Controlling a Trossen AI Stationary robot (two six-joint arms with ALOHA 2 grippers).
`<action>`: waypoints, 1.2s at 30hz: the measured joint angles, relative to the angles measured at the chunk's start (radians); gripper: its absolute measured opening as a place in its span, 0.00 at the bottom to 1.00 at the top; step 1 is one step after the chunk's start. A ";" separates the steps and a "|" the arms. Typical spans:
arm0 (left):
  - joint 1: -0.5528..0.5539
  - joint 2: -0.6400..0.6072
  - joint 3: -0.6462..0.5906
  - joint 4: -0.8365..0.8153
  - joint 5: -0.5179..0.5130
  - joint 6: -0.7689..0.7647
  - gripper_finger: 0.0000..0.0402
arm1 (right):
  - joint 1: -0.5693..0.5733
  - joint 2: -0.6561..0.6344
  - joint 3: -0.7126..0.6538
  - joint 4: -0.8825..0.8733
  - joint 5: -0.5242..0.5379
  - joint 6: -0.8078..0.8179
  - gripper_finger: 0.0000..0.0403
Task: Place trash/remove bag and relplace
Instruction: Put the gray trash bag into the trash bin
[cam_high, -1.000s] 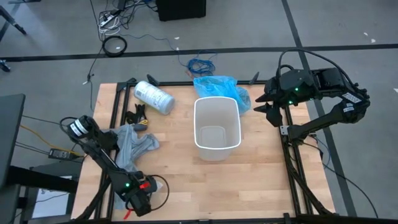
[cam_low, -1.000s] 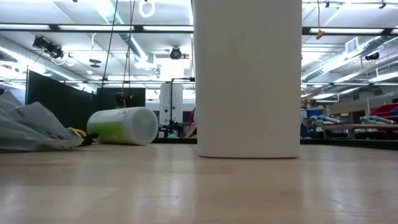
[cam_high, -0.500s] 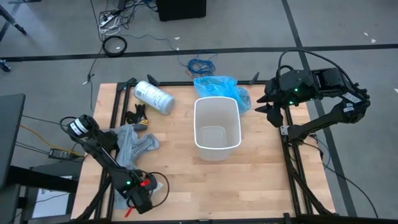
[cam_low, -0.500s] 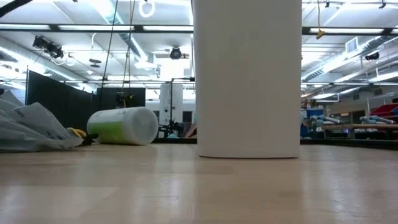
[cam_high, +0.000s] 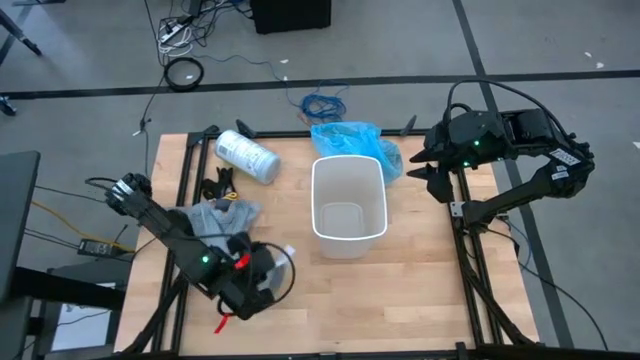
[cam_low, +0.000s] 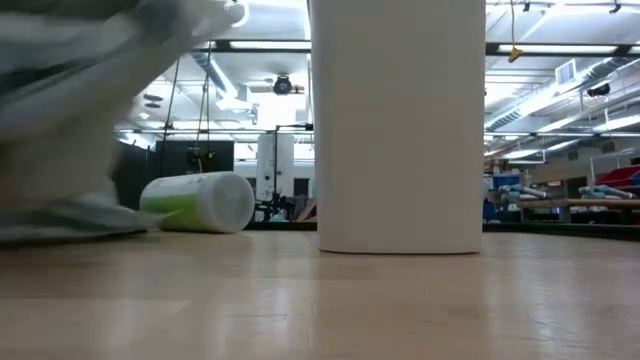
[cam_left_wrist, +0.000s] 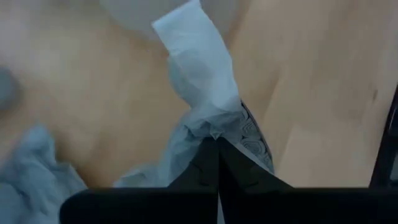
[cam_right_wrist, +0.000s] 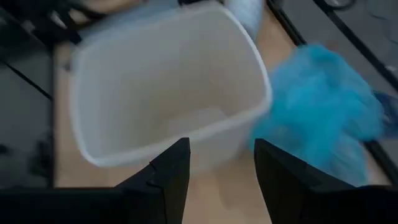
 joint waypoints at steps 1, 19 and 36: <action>0.014 0.002 0.049 -0.032 -0.034 0.030 0.00 | 0.002 0.000 0.000 0.031 -0.018 0.010 0.41; 0.176 -0.008 0.907 -0.019 -0.482 0.737 0.00 | 0.153 0.014 0.000 0.445 -0.107 0.001 0.47; 0.422 -0.049 0.869 0.592 -0.413 1.119 0.00 | 0.384 0.253 0.058 0.952 0.107 -0.618 0.46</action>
